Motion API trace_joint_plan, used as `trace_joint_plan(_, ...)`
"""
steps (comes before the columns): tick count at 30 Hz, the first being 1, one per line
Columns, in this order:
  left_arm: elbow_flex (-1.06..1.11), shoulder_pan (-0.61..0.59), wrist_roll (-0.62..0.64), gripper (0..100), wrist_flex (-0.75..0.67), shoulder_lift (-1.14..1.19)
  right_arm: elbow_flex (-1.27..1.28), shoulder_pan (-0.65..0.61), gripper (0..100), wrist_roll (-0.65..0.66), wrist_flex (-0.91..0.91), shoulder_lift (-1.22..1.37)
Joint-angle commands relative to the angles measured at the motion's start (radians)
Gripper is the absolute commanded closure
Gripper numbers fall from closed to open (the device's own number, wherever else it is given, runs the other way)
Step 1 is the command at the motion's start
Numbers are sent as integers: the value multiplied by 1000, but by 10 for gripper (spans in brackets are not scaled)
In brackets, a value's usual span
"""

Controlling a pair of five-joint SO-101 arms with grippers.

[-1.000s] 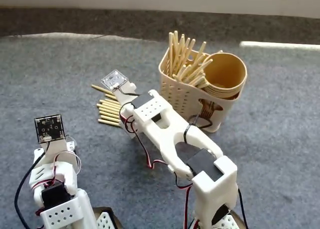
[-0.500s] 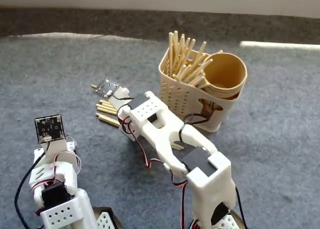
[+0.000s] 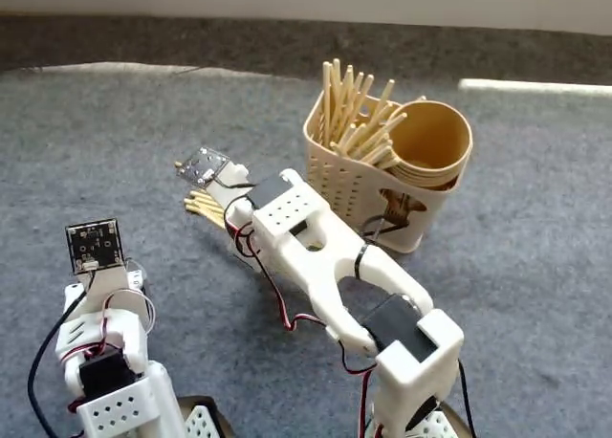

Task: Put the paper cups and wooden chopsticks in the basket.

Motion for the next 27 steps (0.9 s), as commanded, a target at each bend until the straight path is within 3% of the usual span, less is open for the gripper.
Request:
trace_joint_plan(1, 21, -10, -9, 860, -20, -4, 21, -7, 992, 3, 10, -90)
trace_joint_plan(18, 21, -10, -9, 860, -20, -4, 25, 53, 992, -157, 12, -154)
trace_joint_plan(27, 21, -10, -9, 860, -20, -4, 28, 47, 988, -158, 12, -147)
